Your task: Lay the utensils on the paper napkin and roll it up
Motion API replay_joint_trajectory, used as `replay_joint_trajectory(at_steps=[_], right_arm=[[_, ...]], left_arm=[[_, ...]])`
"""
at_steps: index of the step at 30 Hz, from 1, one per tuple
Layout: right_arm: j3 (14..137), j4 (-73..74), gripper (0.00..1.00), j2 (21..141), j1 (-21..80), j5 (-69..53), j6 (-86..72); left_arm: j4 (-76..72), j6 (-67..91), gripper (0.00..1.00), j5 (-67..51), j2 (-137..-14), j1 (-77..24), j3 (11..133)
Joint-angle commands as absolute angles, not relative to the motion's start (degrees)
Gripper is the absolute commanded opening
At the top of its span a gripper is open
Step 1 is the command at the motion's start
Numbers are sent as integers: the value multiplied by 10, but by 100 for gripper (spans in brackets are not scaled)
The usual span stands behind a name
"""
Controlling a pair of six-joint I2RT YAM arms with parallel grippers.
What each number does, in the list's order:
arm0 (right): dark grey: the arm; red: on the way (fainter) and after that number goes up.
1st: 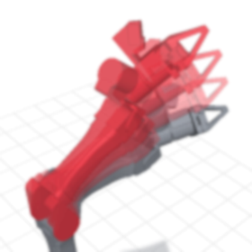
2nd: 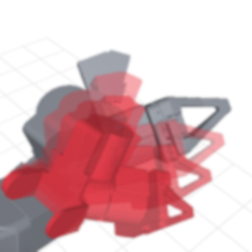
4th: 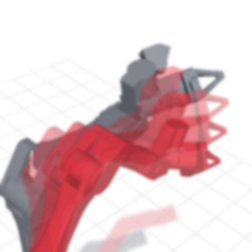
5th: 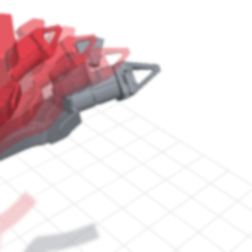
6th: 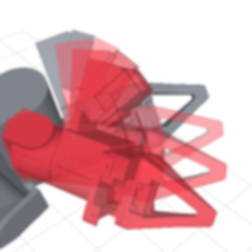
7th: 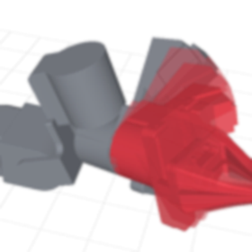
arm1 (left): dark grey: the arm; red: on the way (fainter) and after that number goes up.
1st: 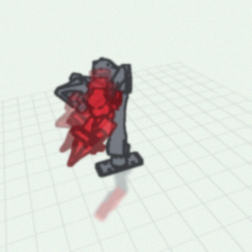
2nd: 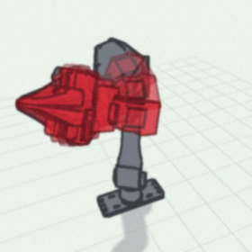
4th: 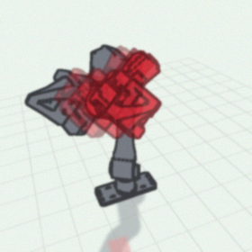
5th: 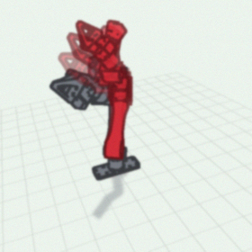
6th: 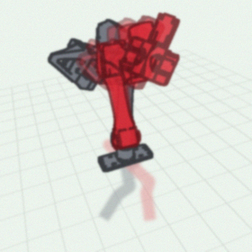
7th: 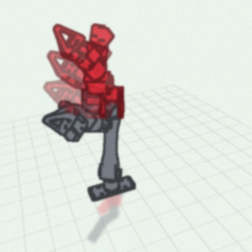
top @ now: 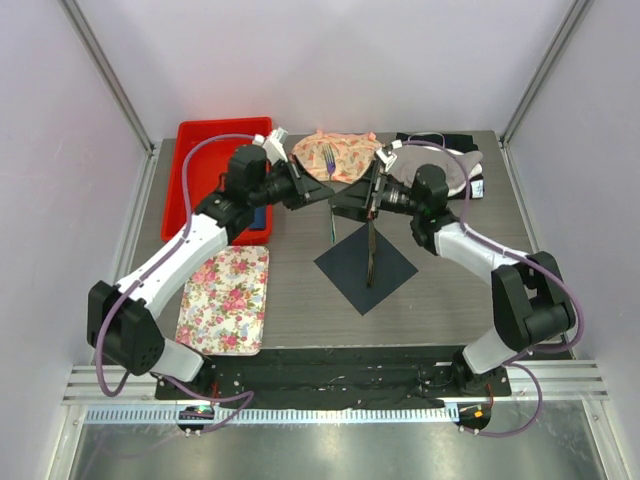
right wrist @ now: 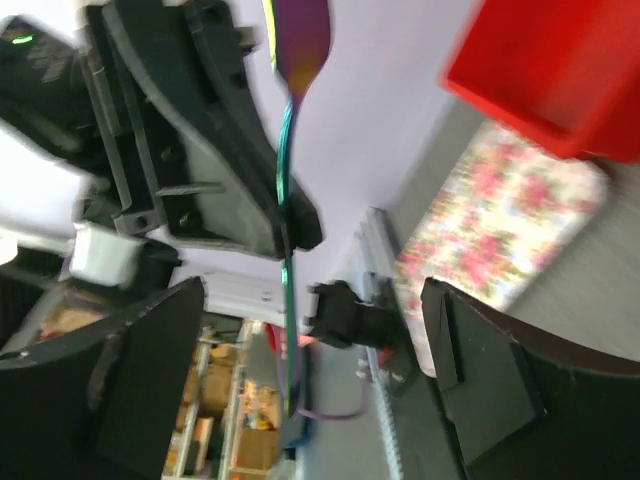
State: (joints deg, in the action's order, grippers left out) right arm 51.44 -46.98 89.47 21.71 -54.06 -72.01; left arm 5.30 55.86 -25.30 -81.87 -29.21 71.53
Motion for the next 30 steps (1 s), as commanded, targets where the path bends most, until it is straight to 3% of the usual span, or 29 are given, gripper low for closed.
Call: replay_joint_trajectory(at_steps=[1,2,5,11,30], right_arm=[[626,-59,100,839,173,-497,-412],[643,67,100,833,171,-443,-292],[668,185,100,813,150,-355,-185],[686,308,100,824,117,-241,-121],[691,333,100,849,88,-211,-66]], left_arm=[[155,485,0,-220,-855,-315,771],[179,476,0,-201,-877,-320,777],[216,467,0,-171,-931,-348,816],[220,454,0,-100,-1003,-408,855],[224,441,0,-40,-1204,-434,940]])
